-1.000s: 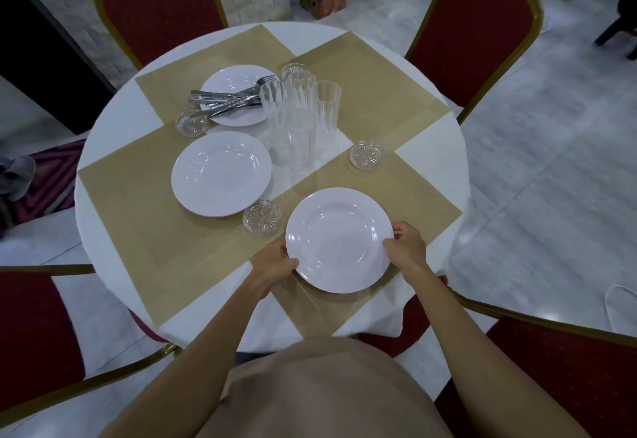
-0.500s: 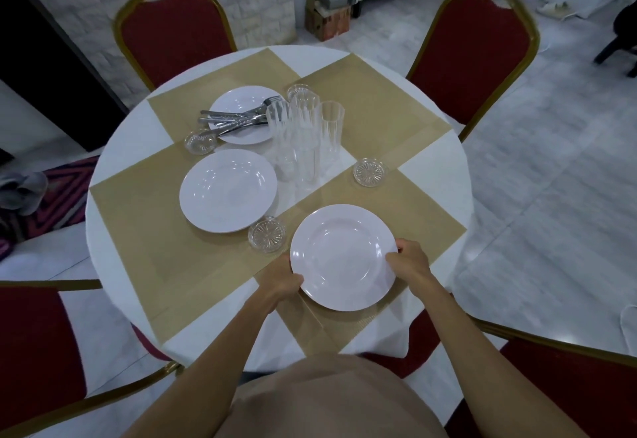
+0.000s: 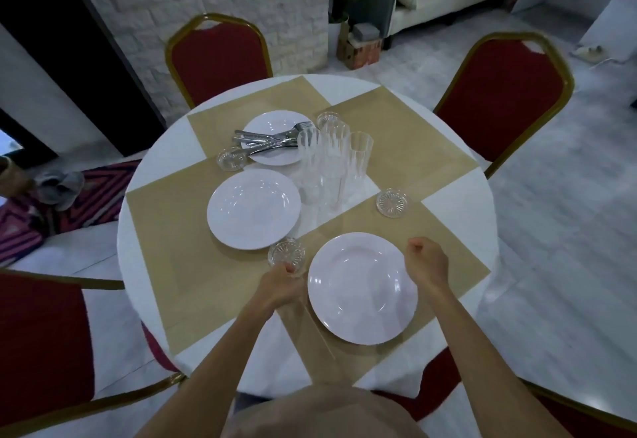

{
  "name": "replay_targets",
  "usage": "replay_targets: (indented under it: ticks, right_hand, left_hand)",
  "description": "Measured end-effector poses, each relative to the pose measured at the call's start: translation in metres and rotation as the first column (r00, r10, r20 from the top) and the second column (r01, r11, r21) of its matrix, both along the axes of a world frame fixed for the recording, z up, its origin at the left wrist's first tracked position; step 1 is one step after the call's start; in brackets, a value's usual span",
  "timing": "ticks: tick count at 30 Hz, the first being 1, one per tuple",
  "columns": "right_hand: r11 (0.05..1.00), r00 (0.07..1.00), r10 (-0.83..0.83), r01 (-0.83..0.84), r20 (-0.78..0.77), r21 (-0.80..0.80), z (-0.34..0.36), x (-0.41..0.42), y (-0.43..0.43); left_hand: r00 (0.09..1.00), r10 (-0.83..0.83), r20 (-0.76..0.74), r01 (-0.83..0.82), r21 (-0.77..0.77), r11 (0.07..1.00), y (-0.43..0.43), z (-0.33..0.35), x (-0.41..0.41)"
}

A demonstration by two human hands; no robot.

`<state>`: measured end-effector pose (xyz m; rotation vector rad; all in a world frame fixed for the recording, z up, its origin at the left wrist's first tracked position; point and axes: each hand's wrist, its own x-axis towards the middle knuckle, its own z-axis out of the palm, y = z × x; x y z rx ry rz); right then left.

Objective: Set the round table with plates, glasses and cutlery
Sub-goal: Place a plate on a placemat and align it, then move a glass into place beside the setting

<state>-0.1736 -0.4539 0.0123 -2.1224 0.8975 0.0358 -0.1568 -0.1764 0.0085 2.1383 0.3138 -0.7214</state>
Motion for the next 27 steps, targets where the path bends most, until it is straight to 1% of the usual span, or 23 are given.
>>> replay_targets:
  ticks: [3,6,10,13,16,20,25,27]
  right_hand:
    - [1.000,0.997,0.021,-0.021,0.069,0.003,0.015,0.017,0.014]
    - [0.996,0.987,0.081,-0.084,0.136,0.014,0.024,0.033,0.032]
    - [0.985,0.963,0.153,-0.166,0.220,0.043,0.039,0.051,0.066]
    - [0.968,0.940,0.209,-0.238,0.270,0.080,0.048,0.063,0.094]
    - [0.952,0.925,0.246,-0.287,0.289,0.108,0.055,0.077,0.118]
    - [0.953,0.910,0.262,-0.297,0.320,0.064,0.071,0.097,0.135]
    - [0.973,0.910,0.227,-0.223,0.348,-0.052,0.085,0.117,0.129]
    - [0.970,0.900,0.241,-0.224,0.364,-0.089,0.091,0.126,0.131]
  left_hand:
    - [0.999,0.009,0.052,-0.008,-0.005,1.000,0.007,0.012,0.010]
    - [0.992,0.020,0.126,-0.013,-0.053,0.999,0.011,0.027,0.022]
    - [0.986,0.087,0.143,-0.083,-0.028,0.996,0.022,0.045,0.039]
    - [0.981,0.128,0.146,-0.121,-0.053,0.991,0.034,0.054,0.054]
    - [0.976,0.147,0.160,-0.136,-0.078,0.988,0.046,0.060,0.071]
    - [0.977,0.134,0.164,-0.120,-0.093,0.988,0.052,0.065,0.096]
    - [0.978,0.044,0.203,-0.021,-0.113,0.993,0.037,0.074,0.127]
    - [0.976,0.002,0.217,0.026,-0.124,0.992,0.030,0.079,0.138]
